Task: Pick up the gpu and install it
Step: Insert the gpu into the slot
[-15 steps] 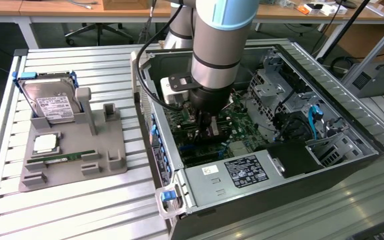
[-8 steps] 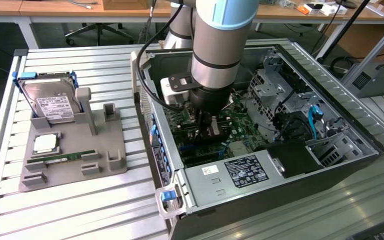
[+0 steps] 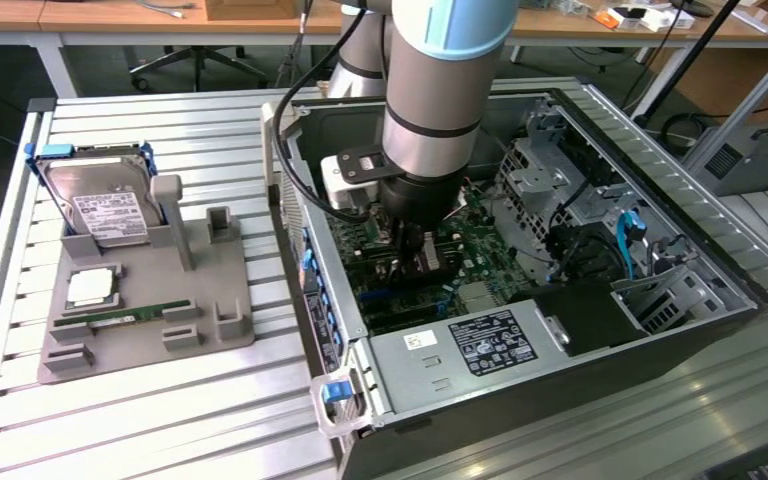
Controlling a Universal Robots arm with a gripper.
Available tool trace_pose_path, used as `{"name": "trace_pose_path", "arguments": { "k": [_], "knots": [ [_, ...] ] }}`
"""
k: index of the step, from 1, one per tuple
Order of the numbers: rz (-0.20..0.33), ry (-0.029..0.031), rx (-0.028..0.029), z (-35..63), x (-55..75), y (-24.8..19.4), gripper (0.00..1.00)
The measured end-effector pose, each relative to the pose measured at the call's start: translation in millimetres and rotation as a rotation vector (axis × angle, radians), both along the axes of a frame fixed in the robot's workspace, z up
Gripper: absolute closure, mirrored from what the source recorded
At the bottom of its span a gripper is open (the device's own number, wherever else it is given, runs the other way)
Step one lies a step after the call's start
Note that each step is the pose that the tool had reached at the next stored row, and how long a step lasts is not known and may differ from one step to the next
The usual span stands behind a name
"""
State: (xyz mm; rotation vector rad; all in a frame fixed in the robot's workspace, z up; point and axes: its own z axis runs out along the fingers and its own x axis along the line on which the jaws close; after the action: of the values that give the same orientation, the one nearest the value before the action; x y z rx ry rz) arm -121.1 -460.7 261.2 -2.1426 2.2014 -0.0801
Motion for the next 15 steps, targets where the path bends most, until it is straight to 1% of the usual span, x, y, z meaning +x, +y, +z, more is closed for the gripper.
{"name": "trace_pose_path", "arguments": {
  "k": [5, 9, 15],
  "knots": [
    [0.004, 0.0, 0.0, 0.0, 0.0, 0.0, 0.73],
    [0.026, 0.0001, -0.0001, 0.0, -0.1, 0.1, 0.73],
    [0.04, 0.0, 0.0, 0.0, 0.0, 0.1, 0.73]
  ]
}}
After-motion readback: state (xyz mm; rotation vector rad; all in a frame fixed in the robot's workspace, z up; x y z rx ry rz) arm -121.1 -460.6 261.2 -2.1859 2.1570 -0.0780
